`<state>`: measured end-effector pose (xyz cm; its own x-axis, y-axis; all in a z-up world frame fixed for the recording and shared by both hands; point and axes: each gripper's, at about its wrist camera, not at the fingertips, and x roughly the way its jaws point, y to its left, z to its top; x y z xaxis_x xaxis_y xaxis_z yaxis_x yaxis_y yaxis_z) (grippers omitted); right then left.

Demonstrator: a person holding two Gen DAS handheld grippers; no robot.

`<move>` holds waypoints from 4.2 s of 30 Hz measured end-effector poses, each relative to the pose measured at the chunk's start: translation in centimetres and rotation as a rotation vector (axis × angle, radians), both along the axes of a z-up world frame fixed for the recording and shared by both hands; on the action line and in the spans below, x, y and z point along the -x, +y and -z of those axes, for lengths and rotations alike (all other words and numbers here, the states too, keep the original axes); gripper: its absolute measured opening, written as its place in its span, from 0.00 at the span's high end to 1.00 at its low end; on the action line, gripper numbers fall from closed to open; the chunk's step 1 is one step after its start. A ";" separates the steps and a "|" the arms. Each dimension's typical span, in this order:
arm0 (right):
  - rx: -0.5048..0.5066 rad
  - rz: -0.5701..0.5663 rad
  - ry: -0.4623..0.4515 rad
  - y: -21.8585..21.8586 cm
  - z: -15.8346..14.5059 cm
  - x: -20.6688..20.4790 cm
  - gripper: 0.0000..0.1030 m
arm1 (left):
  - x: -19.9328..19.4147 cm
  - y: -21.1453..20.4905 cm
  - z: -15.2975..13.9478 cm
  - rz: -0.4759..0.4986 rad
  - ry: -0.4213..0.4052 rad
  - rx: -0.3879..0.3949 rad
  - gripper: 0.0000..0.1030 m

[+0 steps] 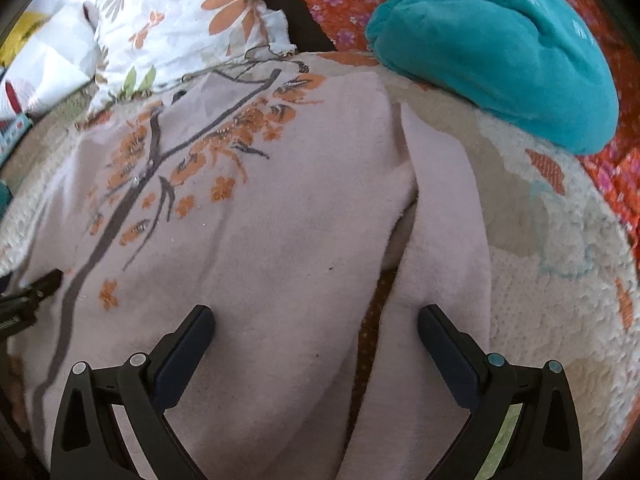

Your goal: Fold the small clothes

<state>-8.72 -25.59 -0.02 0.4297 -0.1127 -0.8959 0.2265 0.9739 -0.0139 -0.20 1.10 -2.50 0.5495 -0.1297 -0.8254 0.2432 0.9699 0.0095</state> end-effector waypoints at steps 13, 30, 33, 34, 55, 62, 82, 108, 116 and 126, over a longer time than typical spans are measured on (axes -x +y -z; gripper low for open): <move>-0.045 0.096 -0.183 -0.5 -3.2 2.7 0.15 | 4.6 4.2 -6.5 -0.079 -0.113 -0.039 0.00; 0.119 -0.051 -0.261 6.4 -6.4 8.8 0.15 | 6.0 7.0 -3.2 -0.140 0.011 0.026 0.00; 0.090 -0.082 -0.230 6.8 -5.5 8.4 0.15 | 6.0 6.7 -2.3 -0.127 0.031 0.020 0.00; 0.089 -0.087 -0.226 6.9 -5.3 8.4 0.15 | 6.0 6.6 -2.0 -0.124 0.038 0.018 0.00; 0.003 -0.101 -0.155 7.6 -0.3 6.6 0.01 | 5.7 5.3 -0.3 -0.138 -0.008 -0.047 0.00; 0.002 -0.102 -0.155 7.5 -0.3 6.5 0.00 | 6.2 5.2 -0.2 -0.141 -0.052 -0.046 0.00; 0.011 -0.098 -0.182 7.8 -0.2 6.7 0.00 | 5.5 15.0 -2.1 -0.184 0.102 0.169 0.52; 0.016 -0.097 -0.192 7.7 -0.3 6.9 0.00 | 5.7 12.0 -2.7 -0.093 0.080 0.170 0.62; 0.017 -0.096 -0.192 7.8 -0.3 7.0 0.00 | 3.9 18.6 -5.7 -0.460 -0.074 0.032 0.93; 0.018 -0.095 -0.193 7.8 -0.2 7.0 0.00 | 5.4 17.7 -5.0 -0.253 0.002 0.324 0.74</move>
<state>-15.76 -17.76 0.22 0.6029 -0.0788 -0.7940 0.1334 0.9911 0.0030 -5.55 18.83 2.52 0.5959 -0.2445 -0.7650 -0.0033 0.9518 -0.3068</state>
